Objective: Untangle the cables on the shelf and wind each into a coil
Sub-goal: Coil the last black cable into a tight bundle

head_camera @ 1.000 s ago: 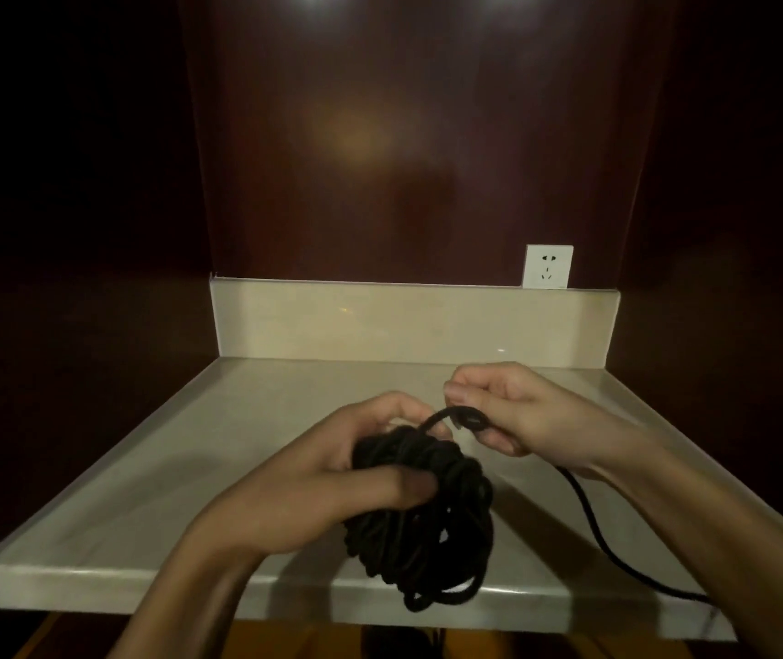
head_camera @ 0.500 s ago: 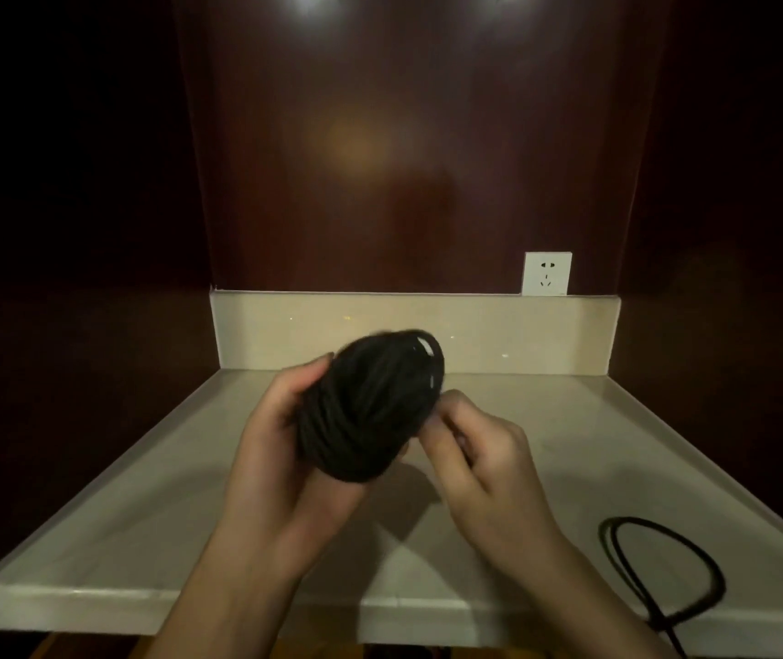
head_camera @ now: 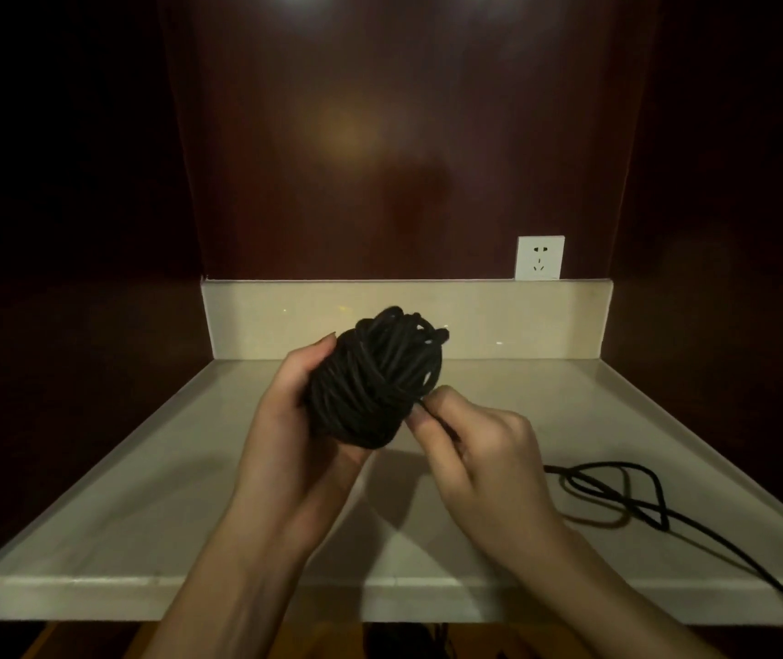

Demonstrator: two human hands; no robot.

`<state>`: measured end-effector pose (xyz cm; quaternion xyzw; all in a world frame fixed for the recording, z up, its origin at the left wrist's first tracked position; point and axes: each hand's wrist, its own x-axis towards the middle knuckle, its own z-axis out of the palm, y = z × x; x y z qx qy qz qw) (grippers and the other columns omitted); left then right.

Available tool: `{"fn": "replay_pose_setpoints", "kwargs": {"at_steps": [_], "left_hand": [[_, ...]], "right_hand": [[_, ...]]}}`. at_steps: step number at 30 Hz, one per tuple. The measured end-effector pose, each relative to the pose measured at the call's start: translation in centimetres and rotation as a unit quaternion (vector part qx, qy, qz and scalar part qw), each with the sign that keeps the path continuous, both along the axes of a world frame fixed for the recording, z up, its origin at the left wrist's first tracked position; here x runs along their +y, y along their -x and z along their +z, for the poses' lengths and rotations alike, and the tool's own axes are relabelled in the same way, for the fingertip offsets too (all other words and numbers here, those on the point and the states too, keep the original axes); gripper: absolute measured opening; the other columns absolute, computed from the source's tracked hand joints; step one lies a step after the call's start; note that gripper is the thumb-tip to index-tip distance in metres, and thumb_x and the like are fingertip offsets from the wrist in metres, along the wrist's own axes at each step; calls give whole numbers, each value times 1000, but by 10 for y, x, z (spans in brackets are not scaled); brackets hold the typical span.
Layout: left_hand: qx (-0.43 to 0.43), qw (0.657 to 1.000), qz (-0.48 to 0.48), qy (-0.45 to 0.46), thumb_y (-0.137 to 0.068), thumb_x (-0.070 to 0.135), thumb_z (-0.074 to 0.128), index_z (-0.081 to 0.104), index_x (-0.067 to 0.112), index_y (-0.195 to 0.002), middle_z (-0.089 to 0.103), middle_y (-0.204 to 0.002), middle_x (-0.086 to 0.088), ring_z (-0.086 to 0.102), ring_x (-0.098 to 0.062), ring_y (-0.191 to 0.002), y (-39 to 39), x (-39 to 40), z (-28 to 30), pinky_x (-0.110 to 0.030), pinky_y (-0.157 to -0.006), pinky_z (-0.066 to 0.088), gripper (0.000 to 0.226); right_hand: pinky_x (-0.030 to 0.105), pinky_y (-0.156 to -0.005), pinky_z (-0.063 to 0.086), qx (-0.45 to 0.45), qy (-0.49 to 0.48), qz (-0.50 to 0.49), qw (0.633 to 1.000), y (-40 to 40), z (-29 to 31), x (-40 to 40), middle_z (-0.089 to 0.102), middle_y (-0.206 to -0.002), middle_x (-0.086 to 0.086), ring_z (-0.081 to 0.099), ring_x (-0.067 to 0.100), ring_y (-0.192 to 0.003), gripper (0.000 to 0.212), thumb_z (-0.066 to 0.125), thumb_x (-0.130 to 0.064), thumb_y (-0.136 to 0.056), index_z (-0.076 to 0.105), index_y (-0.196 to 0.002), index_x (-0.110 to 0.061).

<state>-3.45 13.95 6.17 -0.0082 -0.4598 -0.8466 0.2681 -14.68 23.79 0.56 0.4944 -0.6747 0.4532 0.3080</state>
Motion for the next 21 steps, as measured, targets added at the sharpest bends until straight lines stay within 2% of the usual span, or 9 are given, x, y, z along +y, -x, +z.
{"fn": "replay_pose_setpoints", "kwargs": {"at_steps": [2, 5, 7, 9, 12, 15, 17, 19, 21], "left_hand": [[-6, 999, 3, 42, -86, 33, 48, 82, 20, -83, 75, -90, -2, 72, -10, -81, -1, -2, -4, -22, -64, 55, 37], [-16, 993, 28, 116, -74, 32, 62, 80, 17, -96, 74, -106, -8, 72, -19, -98, -3, -10, -8, -31, -79, 52, 31], [-10, 980, 48, 192, -69, 30, 67, 75, 14, -105, 73, -109, -11, 70, -25, -103, -4, -15, -10, -30, -82, 55, 40], [7, 975, 47, 218, -68, 34, 67, 71, 10, -109, 71, -108, -13, 69, -28, -103, -3, -19, -14, -29, -81, 56, 47], [28, 967, 48, 249, -70, 35, 67, 70, 11, -110, 71, -106, -12, 69, -28, -101, -1, -21, -17, -29, -79, 55, 46], [33, 966, 64, 249, -71, 36, 67, 70, 11, -108, 72, -104, -11, 69, -25, -98, 3, -26, -20, -26, -76, 54, 45], [29, 968, 92, 233, -71, 39, 67, 71, 12, -106, 73, -103, -9, 69, -23, -97, 9, -29, -25, -24, -76, 54, 44], [20, 965, 132, 227, -73, 40, 68, 73, 18, -102, 74, -102, -6, 70, -21, -96, 14, -28, -30, -26, -76, 54, 37], [4, 951, 188, 246, -80, 37, 69, 71, 18, -103, 75, -98, 4, 71, -13, -92, 18, -26, -31, -24, -69, 55, 30]], "right_hand": [[39, -45, 41, -97, 30, 24, 995, -4, -4, -3, 50, -51, 0, 48, 15, -45, 30, 45, -38, -96, 62, -82, -19], [39, -48, 47, -233, 78, 64, 967, -11, 0, 1, 59, -57, 6, 56, 18, -47, 32, 44, -39, -100, 59, -81, -18], [33, -43, 41, -317, 87, 113, 938, -13, 9, 9, 53, -51, 14, 50, 27, -43, 44, 45, -38, -105, 58, -74, -9], [26, -41, 35, -395, 45, 153, 905, -13, 17, 16, 52, -54, 21, 44, 23, -42, 39, 42, -35, -105, 60, -88, -4], [22, -36, 27, -504, -6, 206, 839, -13, 19, 20, 49, -56, 14, 36, 19, -41, 19, 42, -18, -106, 56, -103, -6], [17, -35, 19, -545, -58, 225, 806, -15, 13, 15, 39, -47, 1, 29, 8, -35, 25, 38, -5, -103, 52, -81, -7], [19, -40, 27, -482, -108, 186, 850, -21, 5, 13, 42, -43, -6, 35, 6, -36, 30, 39, -10, -98, 50, -71, -14], [25, -53, 38, -333, -158, 114, 923, -26, -5, 11, 51, -47, -2, 48, 7, -46, 31, 41, -20, -95, 52, -66, -20], [28, -61, 43, -278, -178, 86, 940, -33, -14, 12, 57, -56, 1, 56, 10, -55, 30, 45, -21, -101, 54, -73, -23]]}}
